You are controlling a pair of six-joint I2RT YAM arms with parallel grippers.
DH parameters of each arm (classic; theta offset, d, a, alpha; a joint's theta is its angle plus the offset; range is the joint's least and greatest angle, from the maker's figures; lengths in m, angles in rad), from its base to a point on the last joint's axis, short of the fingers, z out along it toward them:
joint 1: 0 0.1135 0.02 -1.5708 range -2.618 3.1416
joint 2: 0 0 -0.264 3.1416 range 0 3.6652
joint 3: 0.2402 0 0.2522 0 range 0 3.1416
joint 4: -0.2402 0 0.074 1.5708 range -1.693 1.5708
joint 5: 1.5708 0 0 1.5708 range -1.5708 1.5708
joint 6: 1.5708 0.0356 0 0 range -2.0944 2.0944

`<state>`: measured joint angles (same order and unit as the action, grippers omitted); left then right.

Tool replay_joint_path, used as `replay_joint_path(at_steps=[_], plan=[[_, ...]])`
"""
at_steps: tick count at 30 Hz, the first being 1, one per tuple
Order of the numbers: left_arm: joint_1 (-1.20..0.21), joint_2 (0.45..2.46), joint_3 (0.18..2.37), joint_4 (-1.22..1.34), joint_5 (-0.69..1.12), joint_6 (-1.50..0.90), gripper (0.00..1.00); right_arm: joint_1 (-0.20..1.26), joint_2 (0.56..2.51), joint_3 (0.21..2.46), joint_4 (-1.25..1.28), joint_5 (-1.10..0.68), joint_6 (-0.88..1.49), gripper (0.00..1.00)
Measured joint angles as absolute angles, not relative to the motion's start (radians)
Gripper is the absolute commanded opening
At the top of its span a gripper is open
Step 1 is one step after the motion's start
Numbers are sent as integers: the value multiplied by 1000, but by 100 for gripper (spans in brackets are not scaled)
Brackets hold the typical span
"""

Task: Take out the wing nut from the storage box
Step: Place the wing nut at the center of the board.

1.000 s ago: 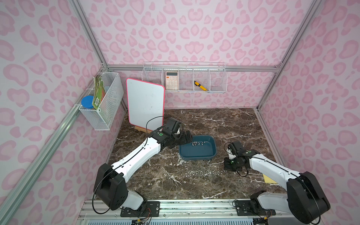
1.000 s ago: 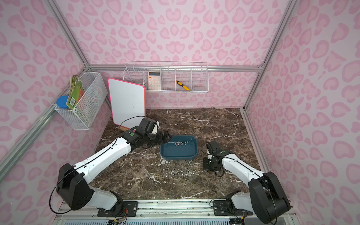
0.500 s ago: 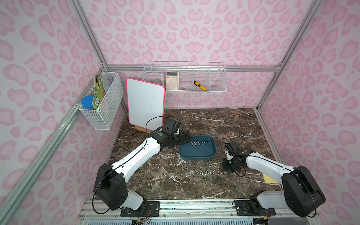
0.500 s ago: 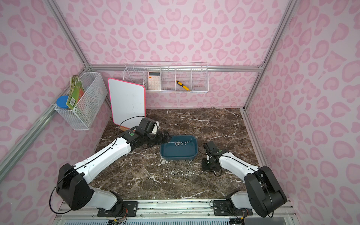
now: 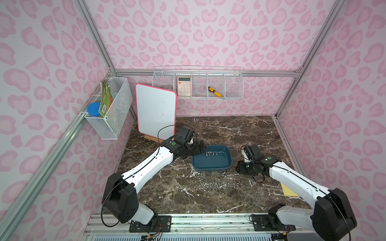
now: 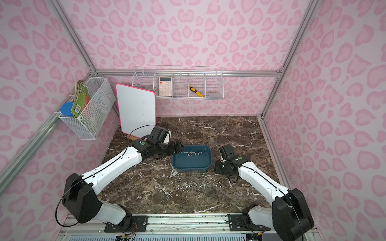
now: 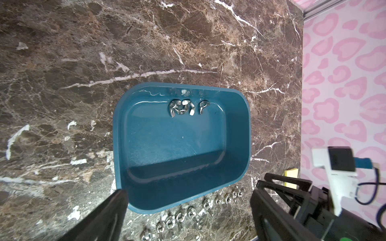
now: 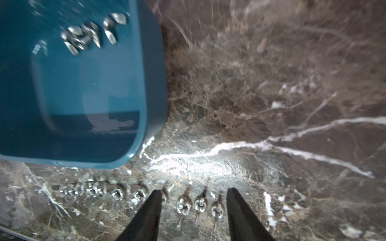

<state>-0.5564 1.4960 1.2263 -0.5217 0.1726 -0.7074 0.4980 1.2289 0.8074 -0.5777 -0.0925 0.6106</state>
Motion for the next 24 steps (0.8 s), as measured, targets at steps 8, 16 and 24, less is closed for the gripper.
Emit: replay_joint_path(at_steps=[8,16,24], plan=[[-559,1586,1274,-520,197,-696,61,517,1166,854,-476,-113,620,87],[-599,1746,1379,-522,196,-638,38,517,1112,836,-406,-122,628,98],[-644,1929,1540,-533,140,-565,34,514,1031,771,-374,-96,662,99]])
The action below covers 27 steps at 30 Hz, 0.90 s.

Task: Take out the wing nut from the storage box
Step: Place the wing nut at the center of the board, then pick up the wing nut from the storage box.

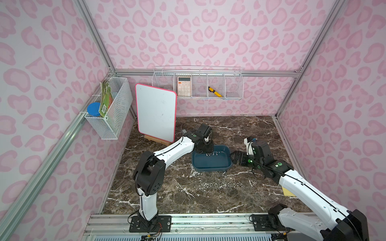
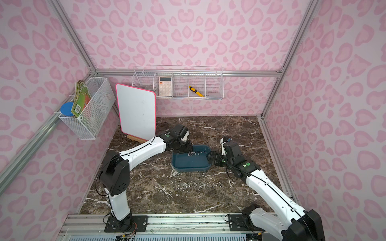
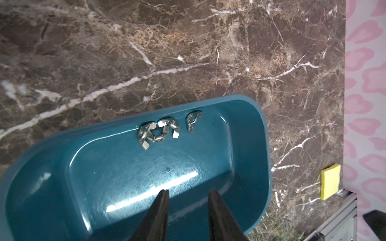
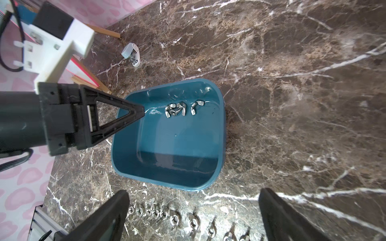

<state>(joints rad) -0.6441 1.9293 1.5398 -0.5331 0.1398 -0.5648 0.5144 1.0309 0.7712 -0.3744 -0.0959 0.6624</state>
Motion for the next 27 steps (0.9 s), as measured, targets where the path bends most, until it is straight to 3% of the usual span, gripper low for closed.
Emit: replay_joint_path(at_steps=[27], plan=[[-687,2227,1741,-513,61,-408,29,488,969,740,-370,-67,706,99]])
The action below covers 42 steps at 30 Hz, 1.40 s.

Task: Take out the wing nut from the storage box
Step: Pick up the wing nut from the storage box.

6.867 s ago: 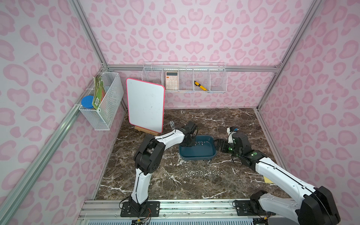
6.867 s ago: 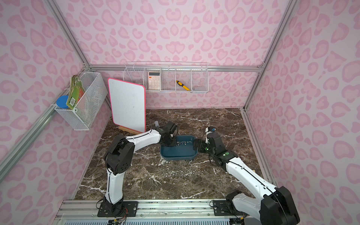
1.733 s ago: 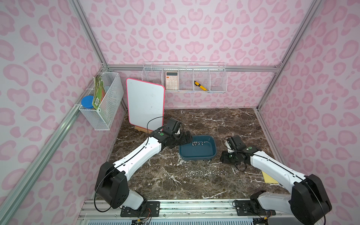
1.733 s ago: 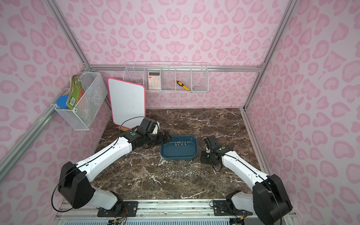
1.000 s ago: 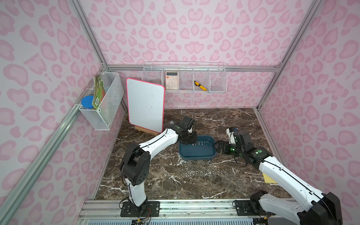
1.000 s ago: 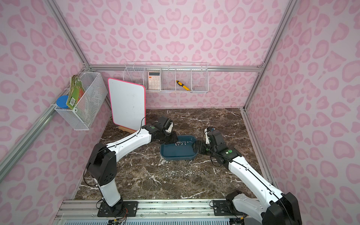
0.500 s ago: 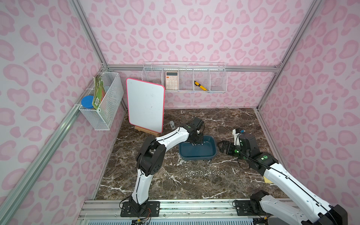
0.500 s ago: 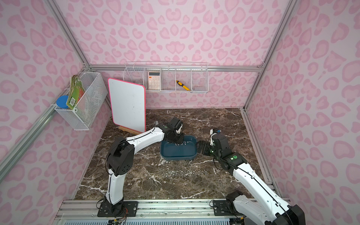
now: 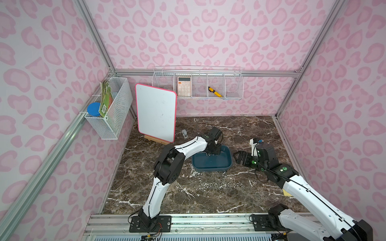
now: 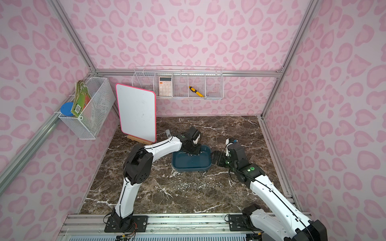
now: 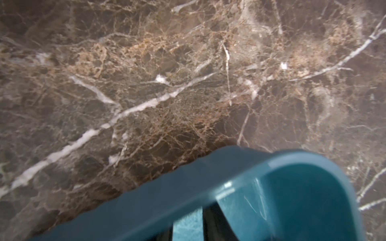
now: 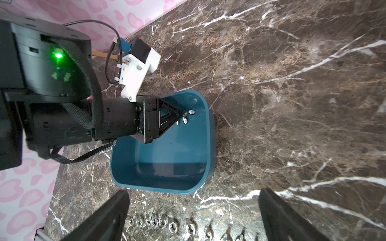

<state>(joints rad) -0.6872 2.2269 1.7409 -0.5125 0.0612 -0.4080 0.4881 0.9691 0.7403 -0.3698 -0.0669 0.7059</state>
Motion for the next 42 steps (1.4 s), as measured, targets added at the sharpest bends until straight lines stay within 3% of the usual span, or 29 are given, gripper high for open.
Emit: replay_joint_path(at_steps=[17,21,25,42], plan=[[-696,2277,1773,-511,46,-391,29,488,976,733,-364,-77,711,99],[-699,2282,1776,-501,38,-396,17,488,971,732,-364,-83,713,99],[-699,2279,1773,-489,38,-397,13,488,967,725,-364,-84,716,99],[-699,1991,1584,-461,128,-499,12,487,1057,752,-251,-148,741,98]])
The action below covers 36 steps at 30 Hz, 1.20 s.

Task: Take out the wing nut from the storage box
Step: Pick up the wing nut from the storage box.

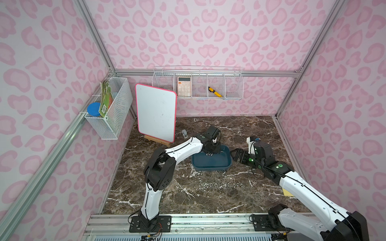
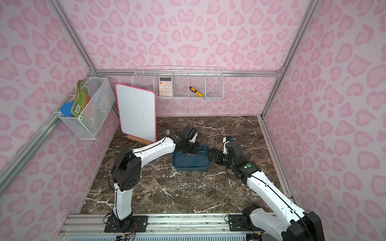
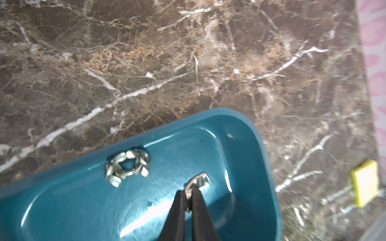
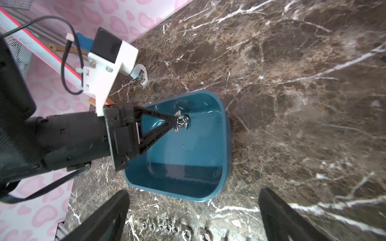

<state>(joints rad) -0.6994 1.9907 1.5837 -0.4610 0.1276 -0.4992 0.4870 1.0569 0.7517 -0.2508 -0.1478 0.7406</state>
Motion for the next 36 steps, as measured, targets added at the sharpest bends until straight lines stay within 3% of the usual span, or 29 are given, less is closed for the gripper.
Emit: replay_joint_path(at_steps=[7,9,12,36], plan=[[-699,1876,1506,-421,201,-551,11,483,1150,767,-124,-253,756,71],[-699,1851,1488,-416,218,-560,11,477,1179,773,-93,-284,759,52],[-699,1814,1465,-408,237,-577,10,466,1217,781,-53,-329,783,34],[-704,1757,1409,-371,302,-625,8,458,1380,867,4,-460,807,19]])
